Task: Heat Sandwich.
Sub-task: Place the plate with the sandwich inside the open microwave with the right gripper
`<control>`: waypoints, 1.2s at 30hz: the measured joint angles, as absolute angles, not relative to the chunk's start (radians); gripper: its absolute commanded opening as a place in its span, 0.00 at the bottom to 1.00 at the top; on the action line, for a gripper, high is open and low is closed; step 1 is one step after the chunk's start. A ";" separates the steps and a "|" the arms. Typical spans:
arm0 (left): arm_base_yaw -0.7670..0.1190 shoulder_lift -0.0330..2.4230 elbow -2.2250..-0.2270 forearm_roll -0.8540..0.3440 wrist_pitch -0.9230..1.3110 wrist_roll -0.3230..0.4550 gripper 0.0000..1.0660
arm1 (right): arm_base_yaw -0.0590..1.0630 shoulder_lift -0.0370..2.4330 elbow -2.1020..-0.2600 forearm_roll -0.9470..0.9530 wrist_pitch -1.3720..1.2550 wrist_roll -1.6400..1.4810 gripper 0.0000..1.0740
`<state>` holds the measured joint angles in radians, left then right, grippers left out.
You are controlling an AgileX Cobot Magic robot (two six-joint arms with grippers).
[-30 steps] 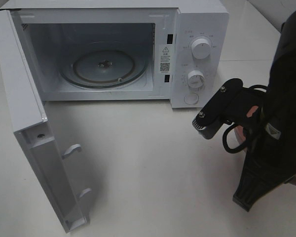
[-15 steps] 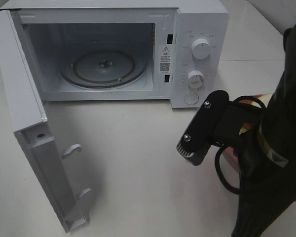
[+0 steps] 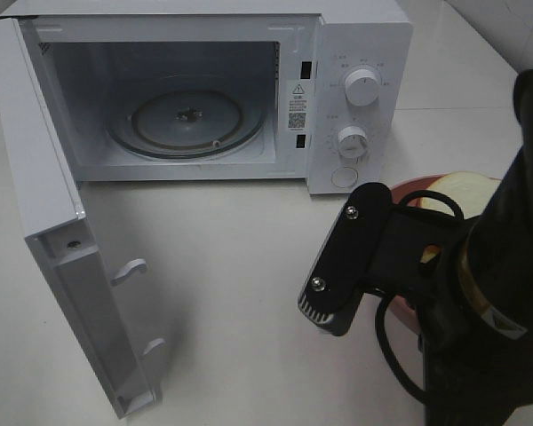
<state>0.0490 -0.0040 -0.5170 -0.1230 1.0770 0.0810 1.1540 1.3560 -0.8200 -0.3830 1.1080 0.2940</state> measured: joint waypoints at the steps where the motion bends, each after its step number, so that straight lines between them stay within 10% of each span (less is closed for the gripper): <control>1: 0.049 -0.004 -0.517 -0.123 1.077 0.081 0.92 | 1.154 1.356 -0.820 -0.383 1.108 0.294 0.01; 36: 0.049 -0.004 -0.517 -0.123 1.077 0.081 0.92 | 1.154 1.356 -0.819 -0.382 0.907 -0.289 0.03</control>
